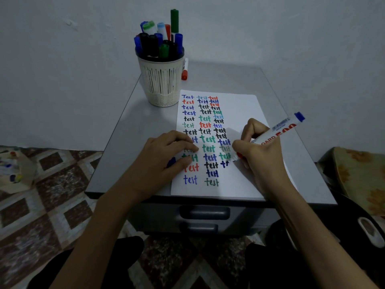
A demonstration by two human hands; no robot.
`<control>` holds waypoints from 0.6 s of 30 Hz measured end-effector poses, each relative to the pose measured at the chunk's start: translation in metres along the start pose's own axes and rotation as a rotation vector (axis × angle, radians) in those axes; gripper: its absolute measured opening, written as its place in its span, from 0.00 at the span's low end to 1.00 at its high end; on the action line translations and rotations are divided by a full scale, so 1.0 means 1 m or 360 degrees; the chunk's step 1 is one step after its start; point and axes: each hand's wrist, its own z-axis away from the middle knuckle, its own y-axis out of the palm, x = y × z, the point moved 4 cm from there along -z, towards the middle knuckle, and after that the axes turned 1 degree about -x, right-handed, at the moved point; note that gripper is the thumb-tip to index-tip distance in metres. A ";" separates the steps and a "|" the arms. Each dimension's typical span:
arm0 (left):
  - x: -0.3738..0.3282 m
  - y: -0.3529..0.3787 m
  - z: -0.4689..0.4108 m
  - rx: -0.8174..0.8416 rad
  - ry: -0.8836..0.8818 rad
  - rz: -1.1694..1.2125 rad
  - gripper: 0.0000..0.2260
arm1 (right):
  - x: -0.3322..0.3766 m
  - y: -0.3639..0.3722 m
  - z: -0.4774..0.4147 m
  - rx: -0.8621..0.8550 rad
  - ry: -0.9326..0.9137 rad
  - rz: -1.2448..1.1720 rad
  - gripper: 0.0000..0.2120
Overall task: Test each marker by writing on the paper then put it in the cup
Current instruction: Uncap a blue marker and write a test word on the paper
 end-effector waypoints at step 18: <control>0.000 0.000 0.000 -0.0002 0.0003 0.0006 0.17 | -0.002 -0.003 -0.001 -0.0076 0.0004 0.0016 0.16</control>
